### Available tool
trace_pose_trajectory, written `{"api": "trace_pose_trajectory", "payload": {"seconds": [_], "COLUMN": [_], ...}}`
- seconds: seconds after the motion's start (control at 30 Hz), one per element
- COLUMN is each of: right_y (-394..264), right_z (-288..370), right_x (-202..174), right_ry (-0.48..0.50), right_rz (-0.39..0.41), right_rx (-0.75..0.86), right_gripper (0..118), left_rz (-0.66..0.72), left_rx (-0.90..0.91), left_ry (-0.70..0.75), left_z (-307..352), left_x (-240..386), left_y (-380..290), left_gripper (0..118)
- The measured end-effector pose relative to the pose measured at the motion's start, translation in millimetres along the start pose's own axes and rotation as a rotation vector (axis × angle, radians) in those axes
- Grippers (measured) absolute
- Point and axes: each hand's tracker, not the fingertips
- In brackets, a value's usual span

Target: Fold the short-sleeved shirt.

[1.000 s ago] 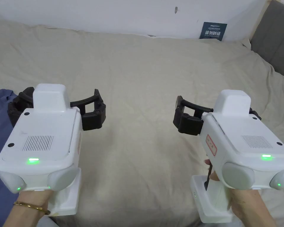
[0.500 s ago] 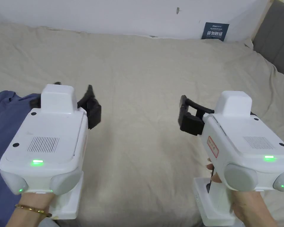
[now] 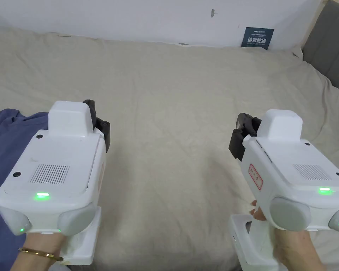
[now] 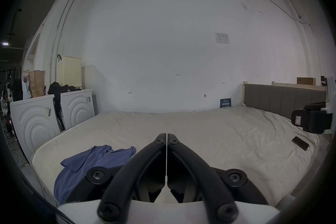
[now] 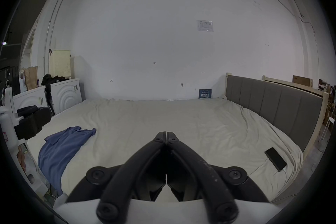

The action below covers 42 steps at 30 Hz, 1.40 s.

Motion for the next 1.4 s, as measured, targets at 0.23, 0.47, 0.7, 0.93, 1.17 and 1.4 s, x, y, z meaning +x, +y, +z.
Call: {"api": "trace_pose_trajectory", "payload": {"seconds": [0.23,0.47,0.7,0.93,1.17,1.4], "right_y": [0,1,6,10,8,3], "right_z": [0,0,-4,-14,-20,-24], "right_x": [1,-2,-34,-96,-155,-184], "right_ry": [0.007,0.021,0.121,0.311,0.462,0.535], "right_rz": [-0.001,0.010,0.047,0.090,0.123,0.146], "right_rx": [-0.004,-0.008,0.005,0.010,-0.001,-0.019], "right_gripper": [1,1,1,1,1,1], "left_rz": [0.016,0.025,0.009,0.020,0.039,0.053], "left_rx": [0.000,-0.001,0.016,0.018,-0.002,-0.024], "left_ry": [0.004,0.013,0.111,0.300,0.470,0.546], "left_z": [1,6,24,56,93,108], "left_x": [-2,-5,-36,-92,-139,-162], "left_y": [0,-4,-3,-4,-12,-20], "left_gripper": [1,1,1,1,1,1]}}
